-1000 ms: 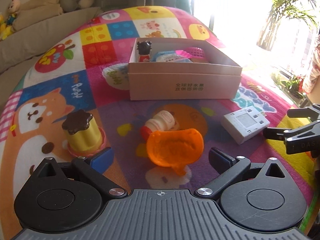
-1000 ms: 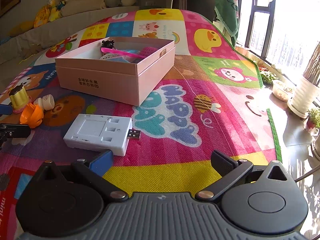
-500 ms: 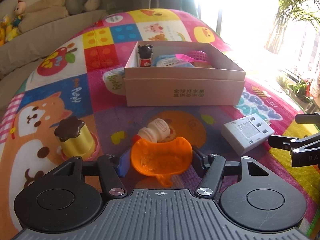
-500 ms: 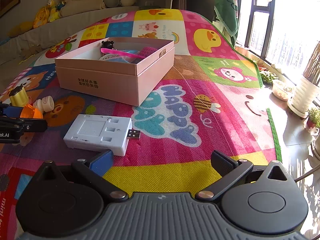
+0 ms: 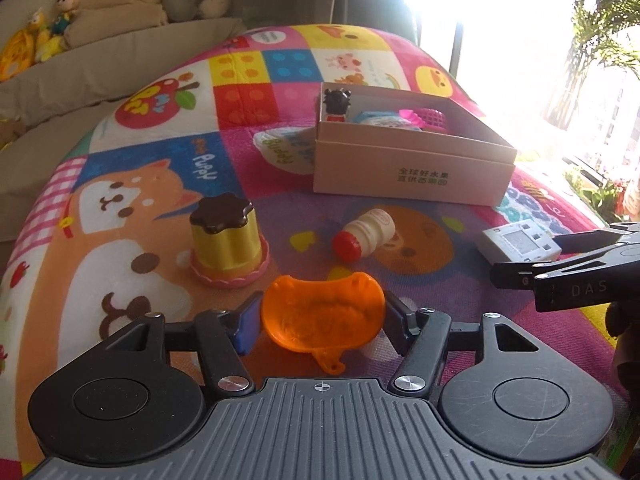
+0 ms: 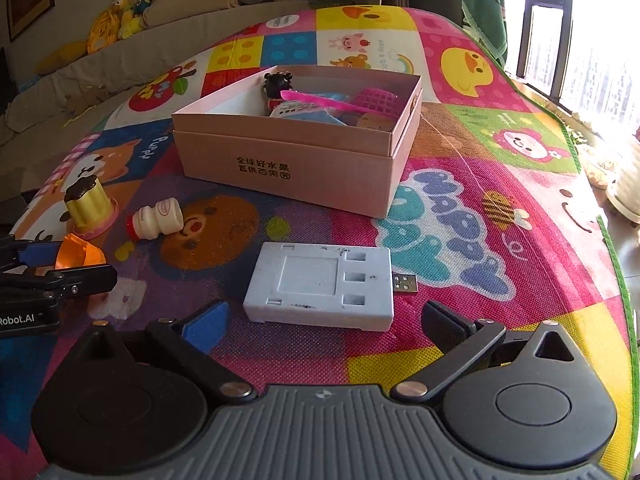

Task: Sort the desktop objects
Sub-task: 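Reach left gripper to orange duck mold and close on it, then drop orange duck mold into pink box with left while right drops white charger in, then grasp white yogurt bottle on the mat with right gripper, then close left gripper on yellow pudding cup with pink base, then drop pudding cup into pink box with left while right drops yogurt bottle in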

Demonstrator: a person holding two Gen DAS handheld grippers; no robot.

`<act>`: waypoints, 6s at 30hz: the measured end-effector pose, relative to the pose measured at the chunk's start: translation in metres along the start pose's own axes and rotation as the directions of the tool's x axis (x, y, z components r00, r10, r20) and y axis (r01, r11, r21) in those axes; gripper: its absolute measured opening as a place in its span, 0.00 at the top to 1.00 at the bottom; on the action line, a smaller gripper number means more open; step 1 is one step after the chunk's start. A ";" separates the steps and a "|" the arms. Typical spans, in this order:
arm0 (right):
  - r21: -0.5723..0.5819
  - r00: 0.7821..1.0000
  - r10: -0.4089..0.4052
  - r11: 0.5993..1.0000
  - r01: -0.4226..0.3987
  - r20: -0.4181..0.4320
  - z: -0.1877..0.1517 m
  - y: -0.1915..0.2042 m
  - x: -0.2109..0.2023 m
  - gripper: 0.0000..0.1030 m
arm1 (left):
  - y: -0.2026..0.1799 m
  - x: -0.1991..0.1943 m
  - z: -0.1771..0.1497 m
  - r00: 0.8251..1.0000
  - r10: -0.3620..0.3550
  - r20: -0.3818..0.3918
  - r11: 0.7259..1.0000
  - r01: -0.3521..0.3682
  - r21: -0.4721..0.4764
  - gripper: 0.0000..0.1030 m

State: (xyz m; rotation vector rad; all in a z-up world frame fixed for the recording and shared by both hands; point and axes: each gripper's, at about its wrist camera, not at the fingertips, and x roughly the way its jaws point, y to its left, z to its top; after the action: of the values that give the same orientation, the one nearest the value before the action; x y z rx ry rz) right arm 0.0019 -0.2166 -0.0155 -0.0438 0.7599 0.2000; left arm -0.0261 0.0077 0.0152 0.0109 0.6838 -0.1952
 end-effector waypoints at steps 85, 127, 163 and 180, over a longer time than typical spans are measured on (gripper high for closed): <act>-0.047 0.989 0.149 0.988 -0.147 0.020 0.036 0.014 0.024 0.56 | 0.031 0.010 -0.001 0.991 0.130 -0.033 0.990 -0.131 -0.044 0.01; 0.108 0.994 -0.013 0.994 0.001 0.112 0.007 -0.039 0.002 0.03 | -0.002 0.050 0.028 0.998 0.066 -0.020 0.997 -0.065 0.052 0.24; -0.114 0.989 0.038 0.993 -0.022 0.146 0.033 -0.013 -0.096 0.59 | -0.036 -0.020 0.058 0.984 -0.086 0.157 0.980 0.055 0.192 0.41; 0.021 0.962 0.086 0.995 -0.095 0.257 0.177 -0.043 -0.055 0.57 | -0.043 0.043 0.158 0.971 -0.112 0.211 0.979 0.071 0.192 0.23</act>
State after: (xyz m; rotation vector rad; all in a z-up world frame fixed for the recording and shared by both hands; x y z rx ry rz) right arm 0.0918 -0.2480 0.1497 0.0480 0.5069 0.2743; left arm 0.0973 -0.0536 0.1130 0.1326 0.4423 -0.3427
